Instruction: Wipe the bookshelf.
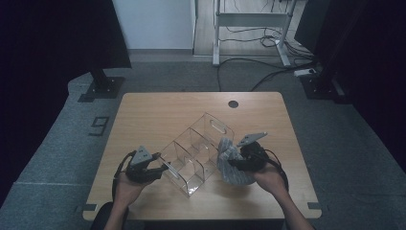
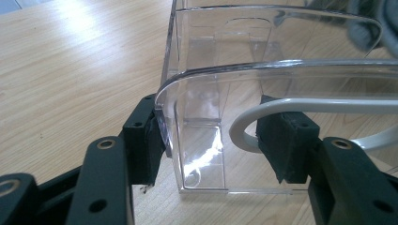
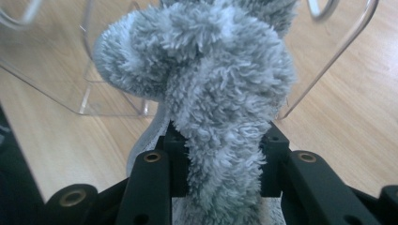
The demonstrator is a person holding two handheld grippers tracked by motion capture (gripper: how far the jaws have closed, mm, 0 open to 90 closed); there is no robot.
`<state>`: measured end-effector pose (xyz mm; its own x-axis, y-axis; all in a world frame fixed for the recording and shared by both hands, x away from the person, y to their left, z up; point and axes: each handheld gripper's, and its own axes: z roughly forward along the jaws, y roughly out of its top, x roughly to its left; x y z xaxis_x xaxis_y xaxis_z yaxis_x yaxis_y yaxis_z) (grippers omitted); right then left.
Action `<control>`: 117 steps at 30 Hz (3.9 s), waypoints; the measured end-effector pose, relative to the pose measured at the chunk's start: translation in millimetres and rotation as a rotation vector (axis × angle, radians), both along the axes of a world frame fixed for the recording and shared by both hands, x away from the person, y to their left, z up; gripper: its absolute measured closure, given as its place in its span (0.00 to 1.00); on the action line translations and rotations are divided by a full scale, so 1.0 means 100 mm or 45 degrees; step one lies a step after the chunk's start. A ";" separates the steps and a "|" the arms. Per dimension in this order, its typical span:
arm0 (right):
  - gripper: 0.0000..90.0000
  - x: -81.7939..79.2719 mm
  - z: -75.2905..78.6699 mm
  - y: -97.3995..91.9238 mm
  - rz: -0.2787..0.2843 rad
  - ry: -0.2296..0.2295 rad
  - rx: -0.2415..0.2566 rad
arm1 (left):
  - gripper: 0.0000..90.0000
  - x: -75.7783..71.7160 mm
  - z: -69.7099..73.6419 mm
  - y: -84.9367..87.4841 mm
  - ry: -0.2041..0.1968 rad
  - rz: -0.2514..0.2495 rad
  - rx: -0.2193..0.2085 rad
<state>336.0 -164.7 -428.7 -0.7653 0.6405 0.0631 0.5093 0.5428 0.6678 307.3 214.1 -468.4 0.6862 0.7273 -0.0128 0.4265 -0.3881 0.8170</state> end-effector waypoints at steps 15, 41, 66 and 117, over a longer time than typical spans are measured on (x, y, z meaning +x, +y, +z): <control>0.71 0.05 0.57 0.27 0.073 -0.065 0.020 | 0.48 0.00 0.00 0.00 0.003 -0.002 -0.001; 0.71 0.51 0.58 1.31 0.198 -0.032 0.000 | 0.48 0.00 0.00 -0.02 0.002 0.001 0.000; 0.71 0.59 0.28 1.63 0.196 -0.003 -0.097 | 0.48 0.02 0.00 -0.07 0.004 0.016 0.009; 0.69 -0.01 -0.24 0.71 0.142 0.006 -0.057 | 0.48 0.14 0.01 -0.20 0.008 0.016 0.014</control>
